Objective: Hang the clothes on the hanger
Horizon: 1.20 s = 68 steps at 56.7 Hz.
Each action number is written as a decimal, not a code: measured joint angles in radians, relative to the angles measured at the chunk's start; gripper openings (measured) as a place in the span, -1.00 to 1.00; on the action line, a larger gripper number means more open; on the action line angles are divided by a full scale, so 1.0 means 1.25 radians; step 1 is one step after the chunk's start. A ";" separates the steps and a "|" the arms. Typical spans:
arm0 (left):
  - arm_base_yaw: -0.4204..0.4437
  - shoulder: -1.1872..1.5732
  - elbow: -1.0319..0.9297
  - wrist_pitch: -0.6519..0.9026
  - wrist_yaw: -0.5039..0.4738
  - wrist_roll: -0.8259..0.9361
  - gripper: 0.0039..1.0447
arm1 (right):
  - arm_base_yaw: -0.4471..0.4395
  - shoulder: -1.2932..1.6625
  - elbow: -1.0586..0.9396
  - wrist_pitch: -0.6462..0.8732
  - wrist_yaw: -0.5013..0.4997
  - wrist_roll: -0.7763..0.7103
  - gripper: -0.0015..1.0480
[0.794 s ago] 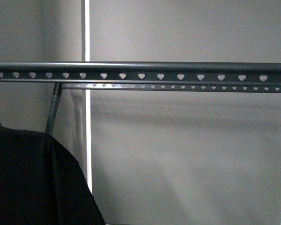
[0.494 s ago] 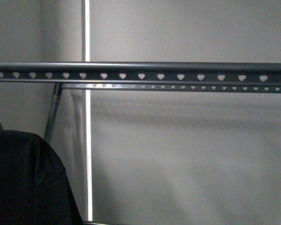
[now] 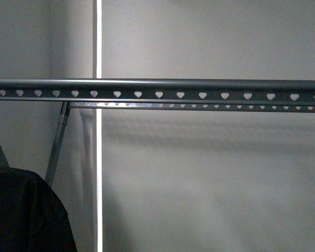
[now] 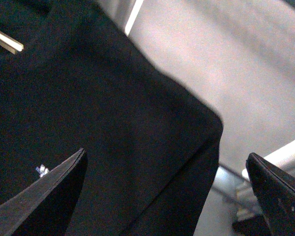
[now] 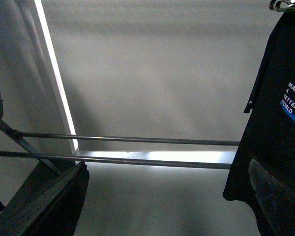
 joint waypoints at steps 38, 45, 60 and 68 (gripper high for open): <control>0.066 0.462 0.493 -0.197 -0.130 -0.208 0.88 | 0.000 0.000 0.000 0.000 0.000 0.000 0.86; 0.074 0.504 0.542 -0.234 -0.152 -0.208 0.58 | 0.000 0.000 0.000 0.000 0.000 0.000 0.86; 0.084 0.483 0.510 -0.237 -0.103 -0.194 -0.20 | 0.000 0.000 0.000 0.000 0.000 0.000 0.86; 0.084 0.432 0.434 -0.196 -0.052 -0.168 -0.62 | 0.000 0.000 0.000 0.000 0.000 0.000 0.86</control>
